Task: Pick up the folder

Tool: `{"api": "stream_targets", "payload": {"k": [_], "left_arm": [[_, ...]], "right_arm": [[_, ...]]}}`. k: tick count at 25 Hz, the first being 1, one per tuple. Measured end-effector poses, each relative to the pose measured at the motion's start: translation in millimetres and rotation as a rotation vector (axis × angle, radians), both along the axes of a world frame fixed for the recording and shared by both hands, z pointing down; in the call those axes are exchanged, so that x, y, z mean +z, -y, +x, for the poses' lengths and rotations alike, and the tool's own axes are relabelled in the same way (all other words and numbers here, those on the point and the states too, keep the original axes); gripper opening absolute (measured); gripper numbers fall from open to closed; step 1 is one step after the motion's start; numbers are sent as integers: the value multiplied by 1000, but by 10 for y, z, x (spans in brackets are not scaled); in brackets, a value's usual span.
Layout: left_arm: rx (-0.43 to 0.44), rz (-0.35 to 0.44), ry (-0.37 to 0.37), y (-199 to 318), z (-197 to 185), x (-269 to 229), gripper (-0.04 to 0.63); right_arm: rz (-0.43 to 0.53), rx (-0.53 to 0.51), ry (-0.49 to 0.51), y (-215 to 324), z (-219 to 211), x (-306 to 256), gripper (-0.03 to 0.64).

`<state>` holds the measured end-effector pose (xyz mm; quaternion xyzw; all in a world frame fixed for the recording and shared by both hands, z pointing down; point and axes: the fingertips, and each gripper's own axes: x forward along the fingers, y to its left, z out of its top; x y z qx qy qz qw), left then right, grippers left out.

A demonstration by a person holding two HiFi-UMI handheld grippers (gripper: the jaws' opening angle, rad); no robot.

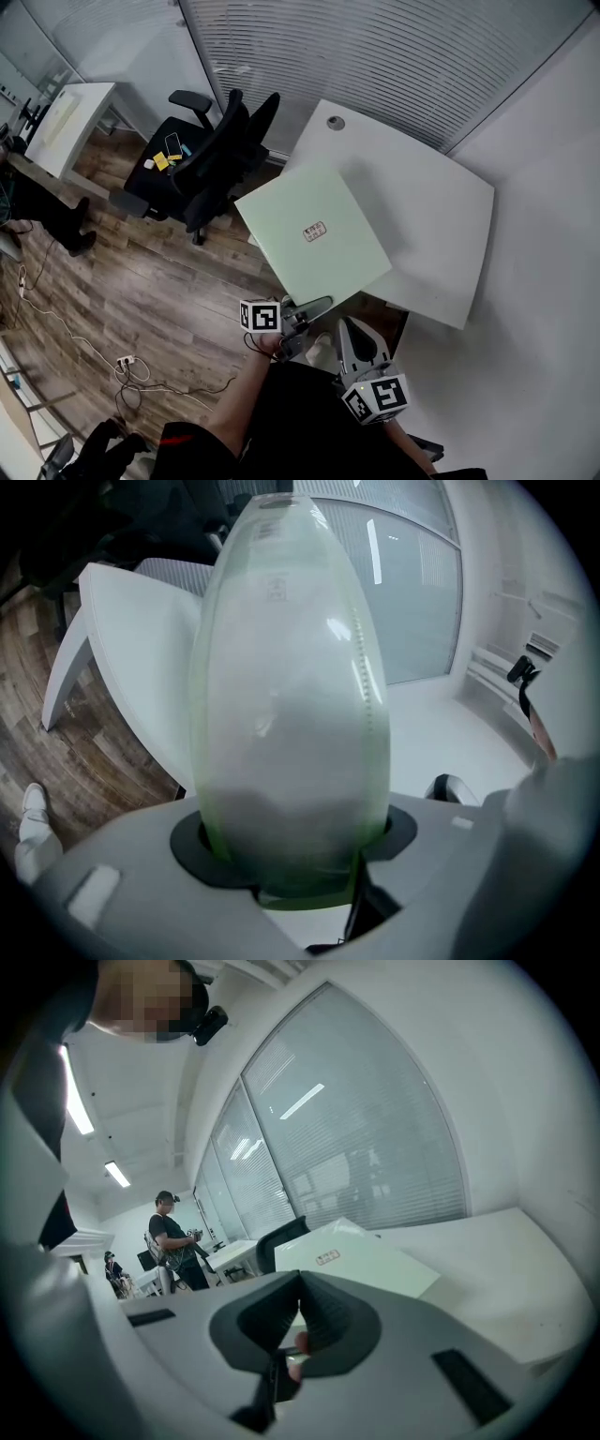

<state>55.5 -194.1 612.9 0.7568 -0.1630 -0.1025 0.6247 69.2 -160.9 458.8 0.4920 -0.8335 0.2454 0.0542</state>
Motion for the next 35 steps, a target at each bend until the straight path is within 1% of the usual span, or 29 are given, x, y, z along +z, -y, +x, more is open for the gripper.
{"api": "stream_targets", "payload": {"k": [4, 7, 13, 16, 19, 22, 26, 30, 32, 35], "left_arm": [[-50, 52, 3, -108, 60, -221, 277], [-76, 75, 39, -190, 123, -281, 278], [-125, 110, 47, -395, 203, -504, 277], [-149, 148, 68, -543, 210, -641, 278], [-169, 180, 93, -694, 144, -753, 278], [-193, 188, 117, -855, 47, -822, 278], [-234, 203, 131, -1058, 23, -956, 278], [-287, 229, 150, -1117, -44, -1183, 278], [-314, 254, 156, -1122, -110, -1289, 278], [-349, 287, 192, -1166, -192, -1451, 278]], "right_arm": [[31, -17, -10, -206, 112, -115, 0], [49, -45, 0, -349, 175, -153, 0], [73, -64, 30, -623, 332, -181, 0], [100, -80, 26, -752, 402, -238, 0], [132, -98, 19, -849, 421, -336, 0], [171, -113, 8, -916, 448, -445, 0], [228, -119, 4, -1038, 540, -622, 0], [275, -142, -2, -1104, 515, -768, 0], [286, -149, 2, -1113, 490, -826, 0], [295, -147, 8, -1153, 494, -906, 0]]}}
